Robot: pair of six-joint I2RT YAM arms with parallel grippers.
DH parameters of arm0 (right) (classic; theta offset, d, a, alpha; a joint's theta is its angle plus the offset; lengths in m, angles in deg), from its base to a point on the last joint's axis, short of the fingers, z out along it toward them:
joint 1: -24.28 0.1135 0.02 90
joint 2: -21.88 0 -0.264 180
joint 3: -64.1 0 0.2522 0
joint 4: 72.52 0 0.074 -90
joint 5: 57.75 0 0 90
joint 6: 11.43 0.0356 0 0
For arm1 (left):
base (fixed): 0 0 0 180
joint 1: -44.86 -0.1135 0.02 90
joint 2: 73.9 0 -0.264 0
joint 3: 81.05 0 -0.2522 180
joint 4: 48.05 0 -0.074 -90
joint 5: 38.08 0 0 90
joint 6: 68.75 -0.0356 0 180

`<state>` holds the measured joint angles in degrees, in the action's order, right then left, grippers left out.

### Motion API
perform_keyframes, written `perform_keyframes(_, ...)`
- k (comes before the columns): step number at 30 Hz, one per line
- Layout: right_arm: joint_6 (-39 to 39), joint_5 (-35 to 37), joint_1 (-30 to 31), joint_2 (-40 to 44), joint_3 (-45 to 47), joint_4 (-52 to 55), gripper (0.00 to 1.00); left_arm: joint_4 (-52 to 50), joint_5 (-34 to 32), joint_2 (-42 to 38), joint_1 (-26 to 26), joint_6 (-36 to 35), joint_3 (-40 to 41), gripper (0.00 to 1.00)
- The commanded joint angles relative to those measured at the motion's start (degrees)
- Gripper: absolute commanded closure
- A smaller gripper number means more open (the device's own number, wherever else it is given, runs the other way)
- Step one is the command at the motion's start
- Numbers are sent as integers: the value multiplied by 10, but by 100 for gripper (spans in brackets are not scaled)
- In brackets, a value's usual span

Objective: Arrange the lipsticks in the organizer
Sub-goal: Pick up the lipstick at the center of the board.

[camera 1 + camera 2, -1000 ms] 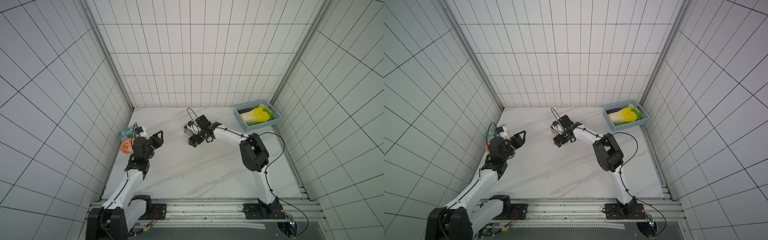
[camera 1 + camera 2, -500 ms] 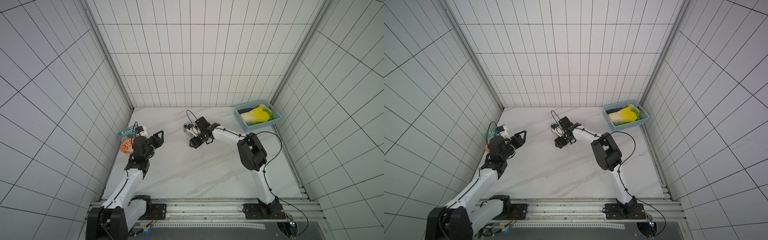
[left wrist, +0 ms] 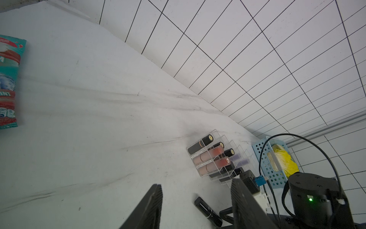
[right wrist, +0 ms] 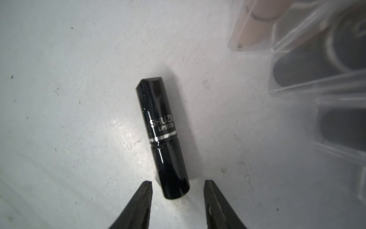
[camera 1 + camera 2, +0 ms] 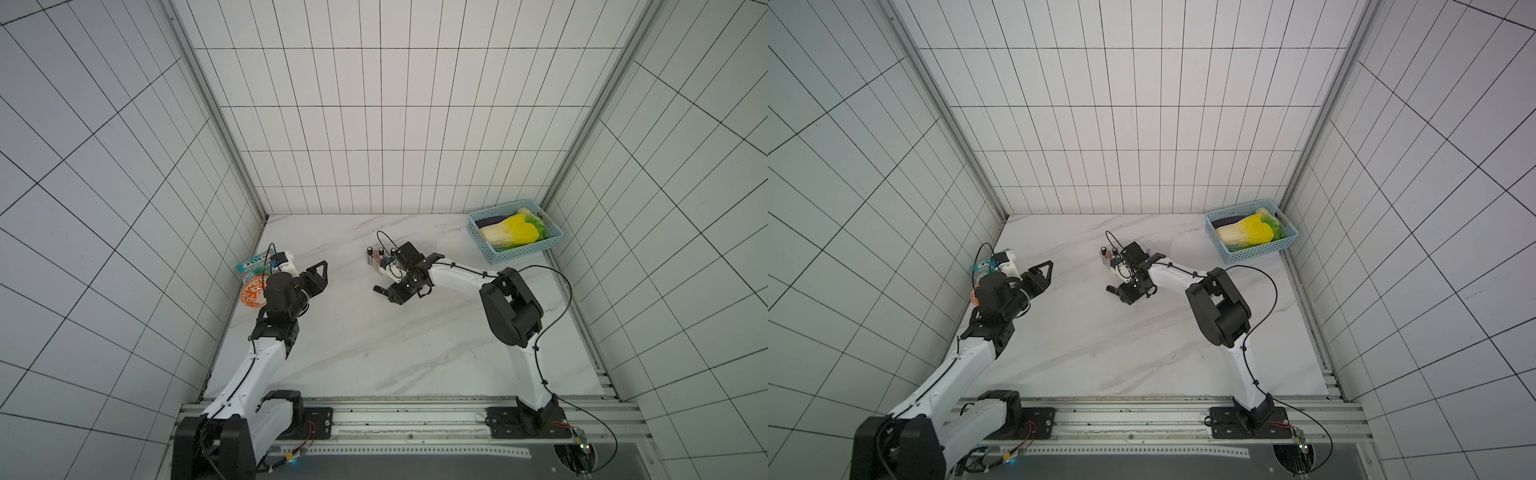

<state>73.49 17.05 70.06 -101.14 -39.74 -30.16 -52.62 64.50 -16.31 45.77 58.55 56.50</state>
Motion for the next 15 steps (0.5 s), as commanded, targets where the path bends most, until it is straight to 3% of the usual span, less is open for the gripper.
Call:
perform_keyframes(1, 11, 24, 12, 0, -1, 23, 58, 0, 10, -2, -3, -6, -17, 46)
perform_keyframes(3, 12, 29, 15, -14, -15, 32, 56, 0, 14, 1, -3, -6, -19, 46)
perform_keyframes(6, 7, 38, 21, -27, -30, 40, 43, 0, 17, 3, -3, -8, -19, 46)
perform_keyframes(15, -15, 59, 25, -39, -59, 52, 20, 13, 31, 16, -3, -10, -21, 46)
